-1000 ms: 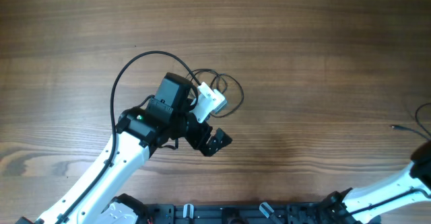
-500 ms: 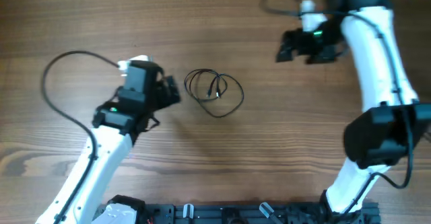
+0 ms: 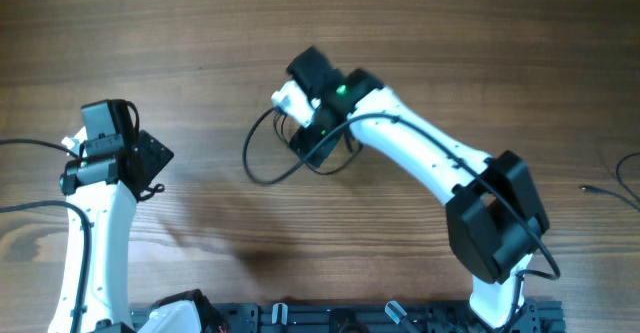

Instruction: Untangle cables

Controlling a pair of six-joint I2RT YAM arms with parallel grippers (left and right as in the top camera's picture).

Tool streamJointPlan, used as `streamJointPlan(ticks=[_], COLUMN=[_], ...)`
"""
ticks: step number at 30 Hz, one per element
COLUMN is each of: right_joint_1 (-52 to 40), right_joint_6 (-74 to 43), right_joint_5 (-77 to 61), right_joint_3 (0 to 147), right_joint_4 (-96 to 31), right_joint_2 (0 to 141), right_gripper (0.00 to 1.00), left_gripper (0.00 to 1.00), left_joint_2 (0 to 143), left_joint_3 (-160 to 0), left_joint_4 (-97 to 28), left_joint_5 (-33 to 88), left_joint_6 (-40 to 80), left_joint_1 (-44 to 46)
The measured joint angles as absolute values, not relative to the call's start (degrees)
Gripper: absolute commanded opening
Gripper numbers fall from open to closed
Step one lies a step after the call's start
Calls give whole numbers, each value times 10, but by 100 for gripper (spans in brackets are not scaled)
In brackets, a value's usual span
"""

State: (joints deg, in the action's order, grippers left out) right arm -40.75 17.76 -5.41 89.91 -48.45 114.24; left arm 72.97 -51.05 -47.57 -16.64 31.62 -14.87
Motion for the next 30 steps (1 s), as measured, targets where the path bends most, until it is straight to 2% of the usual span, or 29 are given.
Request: streamJointPlan(ticks=[2,4,15,30], right_joint_1=[-419,-427,-434,-394], right_joint_6=[182,178,112,96], right_joint_5=[-77,-102,-182,-161], right_joint_3=[869,846,818,800], right_joint_4=[-440,-399,-287,-308], right_joint_2=[1142,1142,1143,1172], right_gripper=[87,87,81,80], left_gripper=[100,100,100,100], left_joint_2=[738,743,744,744], left_joint_3=[-510,-509,-442,-427], left_joint_4=[-478,-476,-416,-379], left_joint_5=[-167,-167,-164,-71], left_joint_6=[322,331,344,308], left_joint_1=[-159,-170,-176,-176])
